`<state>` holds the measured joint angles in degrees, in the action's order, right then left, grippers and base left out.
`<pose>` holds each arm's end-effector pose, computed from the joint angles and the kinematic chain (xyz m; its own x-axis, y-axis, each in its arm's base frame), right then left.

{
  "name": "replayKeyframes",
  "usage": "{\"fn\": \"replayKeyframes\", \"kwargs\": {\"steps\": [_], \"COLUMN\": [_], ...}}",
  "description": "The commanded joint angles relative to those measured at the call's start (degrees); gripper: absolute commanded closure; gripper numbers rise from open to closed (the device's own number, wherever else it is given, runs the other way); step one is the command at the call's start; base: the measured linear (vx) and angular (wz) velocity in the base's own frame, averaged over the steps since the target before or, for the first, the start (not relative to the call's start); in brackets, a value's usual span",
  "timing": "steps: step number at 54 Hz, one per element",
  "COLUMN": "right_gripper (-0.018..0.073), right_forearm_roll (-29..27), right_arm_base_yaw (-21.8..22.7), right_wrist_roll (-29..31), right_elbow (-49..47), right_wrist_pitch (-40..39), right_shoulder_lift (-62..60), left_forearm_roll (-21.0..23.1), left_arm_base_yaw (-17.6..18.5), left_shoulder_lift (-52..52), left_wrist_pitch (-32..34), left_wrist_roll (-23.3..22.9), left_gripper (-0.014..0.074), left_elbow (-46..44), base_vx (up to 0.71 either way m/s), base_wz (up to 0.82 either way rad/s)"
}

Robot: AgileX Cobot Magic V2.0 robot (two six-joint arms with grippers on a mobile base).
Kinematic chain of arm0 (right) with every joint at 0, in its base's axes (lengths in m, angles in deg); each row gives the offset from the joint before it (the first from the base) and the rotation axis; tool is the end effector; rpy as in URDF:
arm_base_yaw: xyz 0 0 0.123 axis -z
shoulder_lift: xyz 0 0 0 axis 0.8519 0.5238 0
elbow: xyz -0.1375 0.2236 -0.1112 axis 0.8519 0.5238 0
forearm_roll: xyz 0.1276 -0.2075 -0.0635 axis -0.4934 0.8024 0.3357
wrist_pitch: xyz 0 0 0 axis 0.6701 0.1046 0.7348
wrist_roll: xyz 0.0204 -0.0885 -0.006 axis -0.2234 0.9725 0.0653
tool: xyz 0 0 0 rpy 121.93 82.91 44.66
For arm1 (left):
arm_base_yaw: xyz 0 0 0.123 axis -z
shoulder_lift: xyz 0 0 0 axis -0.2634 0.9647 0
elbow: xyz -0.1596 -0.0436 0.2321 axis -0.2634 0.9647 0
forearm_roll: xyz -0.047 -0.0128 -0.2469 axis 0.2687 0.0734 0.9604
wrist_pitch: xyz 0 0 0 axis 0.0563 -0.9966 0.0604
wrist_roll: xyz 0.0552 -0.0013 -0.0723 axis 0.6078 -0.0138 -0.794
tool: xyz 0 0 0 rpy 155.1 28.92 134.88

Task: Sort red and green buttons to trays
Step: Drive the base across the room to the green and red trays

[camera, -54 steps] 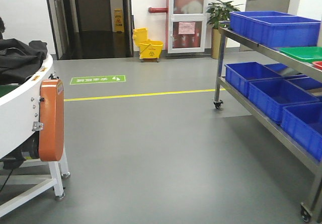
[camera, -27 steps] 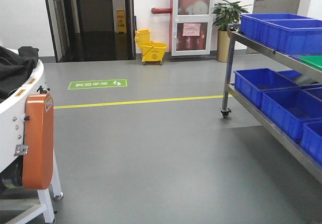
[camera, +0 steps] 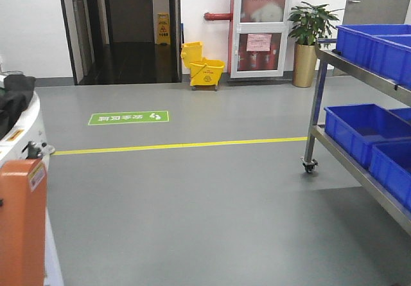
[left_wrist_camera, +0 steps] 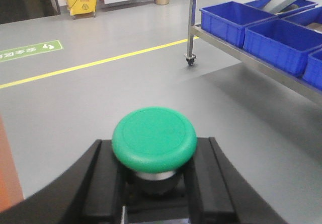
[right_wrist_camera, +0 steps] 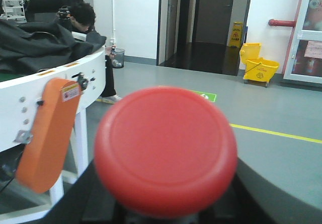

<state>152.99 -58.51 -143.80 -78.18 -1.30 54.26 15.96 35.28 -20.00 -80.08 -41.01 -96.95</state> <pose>0.0874 0.0384 0.3101 -0.0172 -0.0085 -0.9998 -0.4221 0.9065 -0.0005 0.0881 -0.0347 0.3276 -0.2682 0.0778 -0.9602 0.3616 0.9320 -0.0255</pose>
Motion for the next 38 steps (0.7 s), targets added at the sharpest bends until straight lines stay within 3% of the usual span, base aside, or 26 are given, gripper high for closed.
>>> {"fn": "replayKeyframes", "kwargs": {"steps": [1,38], "right_gripper": [0.0569,0.0569], "right_forearm_roll": [-0.1,-0.1], "right_arm_base_yaw": [0.2,0.2], "right_wrist_roll": [-0.1,-0.1], "right_elbow": [-1.9,-1.9], "right_wrist_pitch": [1.6,1.0], "right_shoulder_lift": [0.5,0.5], "left_forearm_roll": [0.3,0.3], "left_arm_base_yaw": [0.4,0.4], "left_shoulder_lift": [0.3,0.3], "left_wrist_pitch": [5.3,5.4], "left_wrist_roll": [-0.1,-0.1], "left_gripper": [0.0596,0.0596], "left_elbow": [-1.9,-1.9], "base_vx": [0.58,0.61], "base_wz": [-0.03,-0.13]}}
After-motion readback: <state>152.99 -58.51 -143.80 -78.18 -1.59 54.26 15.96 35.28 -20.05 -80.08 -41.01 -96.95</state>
